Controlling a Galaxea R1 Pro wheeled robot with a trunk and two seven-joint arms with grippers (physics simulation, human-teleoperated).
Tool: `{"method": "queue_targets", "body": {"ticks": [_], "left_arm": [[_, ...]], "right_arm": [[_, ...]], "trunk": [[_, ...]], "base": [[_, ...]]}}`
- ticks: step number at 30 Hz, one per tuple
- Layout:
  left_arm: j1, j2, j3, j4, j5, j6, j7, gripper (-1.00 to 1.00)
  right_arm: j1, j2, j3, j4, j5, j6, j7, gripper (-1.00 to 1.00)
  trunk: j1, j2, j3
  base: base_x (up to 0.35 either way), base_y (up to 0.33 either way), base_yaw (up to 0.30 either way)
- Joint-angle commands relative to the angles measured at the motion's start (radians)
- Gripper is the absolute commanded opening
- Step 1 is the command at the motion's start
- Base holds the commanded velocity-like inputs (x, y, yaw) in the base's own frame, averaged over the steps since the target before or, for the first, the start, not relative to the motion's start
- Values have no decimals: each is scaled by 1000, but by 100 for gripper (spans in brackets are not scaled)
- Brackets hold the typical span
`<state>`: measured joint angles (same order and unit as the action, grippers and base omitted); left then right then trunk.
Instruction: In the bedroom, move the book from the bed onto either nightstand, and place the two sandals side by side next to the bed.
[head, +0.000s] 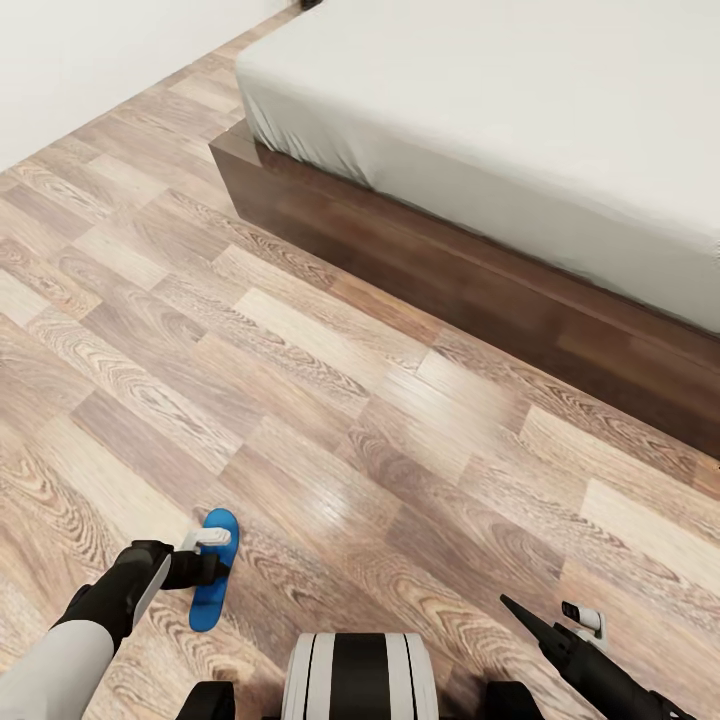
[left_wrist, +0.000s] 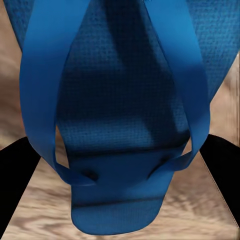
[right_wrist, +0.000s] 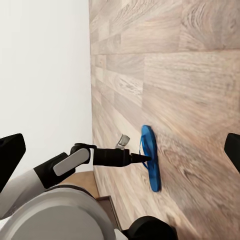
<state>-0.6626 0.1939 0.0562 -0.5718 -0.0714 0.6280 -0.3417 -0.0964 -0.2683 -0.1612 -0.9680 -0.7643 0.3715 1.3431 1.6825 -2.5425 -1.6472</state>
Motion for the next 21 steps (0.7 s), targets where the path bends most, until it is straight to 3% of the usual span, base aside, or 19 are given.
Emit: {"method": "queue_targets", "body": {"ticks": [1, 21], "left_arm": [[0, -1, 5, -1, -8, 5, -8, -100], [0, 6, 5, 0, -7, 7, -13, -100]], "right_arm": [[0, 0, 0, 0, -4, 10, 2, 100], [0, 0, -1, 5, -3, 12, -2, 100]], "trunk": [[-1, 0, 3], [-10, 5, 81]], "base": [[0, 0, 0], [0, 0, 0]]}}
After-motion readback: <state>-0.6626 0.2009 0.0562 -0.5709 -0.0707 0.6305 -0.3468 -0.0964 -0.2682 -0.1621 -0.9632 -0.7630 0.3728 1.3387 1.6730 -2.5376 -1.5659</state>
